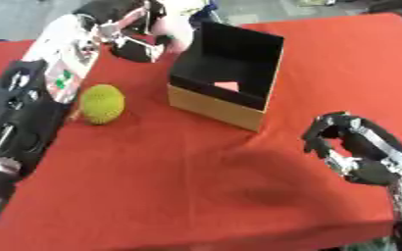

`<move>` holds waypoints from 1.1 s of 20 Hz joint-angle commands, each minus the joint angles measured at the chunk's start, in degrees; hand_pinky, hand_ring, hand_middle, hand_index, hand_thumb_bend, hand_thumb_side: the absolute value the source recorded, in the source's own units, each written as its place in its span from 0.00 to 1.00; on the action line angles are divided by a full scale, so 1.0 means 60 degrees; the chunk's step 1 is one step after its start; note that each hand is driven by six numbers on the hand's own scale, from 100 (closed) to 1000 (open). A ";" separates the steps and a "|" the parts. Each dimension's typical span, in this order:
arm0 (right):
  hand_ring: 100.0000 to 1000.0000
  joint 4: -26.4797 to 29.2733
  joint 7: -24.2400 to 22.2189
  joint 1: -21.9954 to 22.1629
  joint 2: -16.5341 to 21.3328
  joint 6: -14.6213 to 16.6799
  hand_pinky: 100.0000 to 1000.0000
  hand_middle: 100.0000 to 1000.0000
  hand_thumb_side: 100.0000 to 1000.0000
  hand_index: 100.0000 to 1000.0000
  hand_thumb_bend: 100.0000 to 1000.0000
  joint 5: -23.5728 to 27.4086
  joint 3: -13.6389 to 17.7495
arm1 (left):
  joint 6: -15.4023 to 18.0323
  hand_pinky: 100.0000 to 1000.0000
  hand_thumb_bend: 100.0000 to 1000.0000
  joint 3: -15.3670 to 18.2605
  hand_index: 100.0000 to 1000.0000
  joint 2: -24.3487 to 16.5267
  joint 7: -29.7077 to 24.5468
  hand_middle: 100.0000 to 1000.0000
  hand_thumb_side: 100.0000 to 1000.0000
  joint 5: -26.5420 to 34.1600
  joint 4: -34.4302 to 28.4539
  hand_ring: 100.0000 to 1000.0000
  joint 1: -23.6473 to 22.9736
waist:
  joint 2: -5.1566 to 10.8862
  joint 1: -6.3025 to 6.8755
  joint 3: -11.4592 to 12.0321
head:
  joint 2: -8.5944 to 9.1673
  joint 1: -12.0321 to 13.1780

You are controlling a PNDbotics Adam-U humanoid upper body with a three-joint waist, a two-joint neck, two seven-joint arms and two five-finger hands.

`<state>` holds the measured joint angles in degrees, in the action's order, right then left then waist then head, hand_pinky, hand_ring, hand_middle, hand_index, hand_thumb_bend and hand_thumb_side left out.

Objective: Pick up objects on the table and place them in the box.

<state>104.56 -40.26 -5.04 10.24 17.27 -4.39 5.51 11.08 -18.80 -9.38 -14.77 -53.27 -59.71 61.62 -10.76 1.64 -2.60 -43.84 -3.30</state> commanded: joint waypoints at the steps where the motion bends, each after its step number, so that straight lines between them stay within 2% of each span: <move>1: 0.44 0.0110 -0.0108 -0.0129 0.0020 0.0036 0.47 0.40 0.41 0.59 0.00 0.0091 -0.0077 | 0.0104 0.47 0.00 0.0067 0.60 0.0541 0.0419 0.37 0.12 -0.0234 0.0271 0.39 0.0297 | 0.0101 -0.0044 -0.0069 | -0.0047 0.0094; 7: 0.44 0.0103 -0.0192 -0.0186 0.0000 0.0029 0.47 0.40 0.41 0.59 0.00 0.0126 -0.0128 | 0.0333 0.53 0.00 -0.0051 0.72 0.1101 0.0751 0.49 0.10 -0.0328 0.0495 0.47 0.0268 | 0.0057 -0.0014 -0.0188 | -0.0047 0.0156; 8: 0.44 0.0102 -0.0197 -0.0191 -0.0003 0.0025 0.47 0.40 0.41 0.59 0.00 0.0127 -0.0130 | 0.0375 0.56 0.00 -0.0079 0.75 0.1133 0.0791 0.53 0.20 -0.0311 0.0474 0.50 0.0259 | 0.0052 -0.0011 -0.0188 | -0.0045 0.0154; 10: 0.44 0.0101 -0.0199 -0.0193 -0.0006 0.0017 0.47 0.40 0.41 0.59 0.00 0.0127 -0.0123 | 0.0466 0.58 0.00 -0.0159 0.81 0.1138 0.0835 0.58 0.25 -0.0258 0.0386 0.54 0.0242 | 0.0045 -0.0008 -0.0170 | -0.0037 0.0144; 11: 0.44 0.0102 -0.0193 -0.0196 -0.0006 0.0013 0.47 0.40 0.41 0.59 0.00 0.0125 -0.0115 | 0.0500 0.61 0.03 -0.0199 0.84 0.1125 0.0832 0.63 0.41 -0.0238 0.0332 0.57 0.0234 | 0.0041 -0.0005 -0.0152 | -0.0031 0.0137; 12: 0.44 0.0103 -0.0189 -0.0199 -0.0005 0.0009 0.47 0.40 0.41 0.59 0.00 0.0123 -0.0111 | 0.0514 0.61 0.06 -0.0222 0.84 0.1106 0.0823 0.65 0.44 -0.0221 0.0281 0.58 0.0227 | 0.0040 -0.0001 -0.0137 | -0.0028 0.0130; 13: 0.44 0.0104 -0.0190 -0.0203 -0.0006 0.0005 0.47 0.40 0.41 0.59 0.00 0.0124 -0.0113 | 0.0511 0.63 0.10 -0.0233 0.86 0.1081 0.0816 0.67 0.50 -0.0218 0.0234 0.60 0.0225 | 0.0040 0.0002 -0.0125 | -0.0030 0.0121; 18: 0.44 0.0102 -0.0190 -0.0199 -0.0004 -0.0004 0.47 0.40 0.41 0.59 0.00 0.0121 -0.0102 | 0.0413 0.65 0.13 -0.0192 0.89 0.0935 0.0771 0.73 0.57 -0.0195 0.0115 0.63 0.0200 | 0.0053 0.0001 -0.0077 | -0.0029 0.0066; 22: 0.44 0.0096 -0.0168 -0.0180 -0.0012 -0.0004 0.47 0.40 0.41 0.59 0.00 0.0109 -0.0066 | 0.0383 0.64 0.08 -0.0184 0.87 0.0616 0.0630 0.70 0.53 -0.0048 -0.0052 0.61 0.0107 | 0.0069 -0.0025 -0.0012 | -0.0035 0.0018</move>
<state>104.51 -41.41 -5.58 9.81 17.27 -3.97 4.90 13.46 -20.17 -4.12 -10.72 -54.06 -58.70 61.34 -11.28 1.78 -2.66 -43.84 -3.05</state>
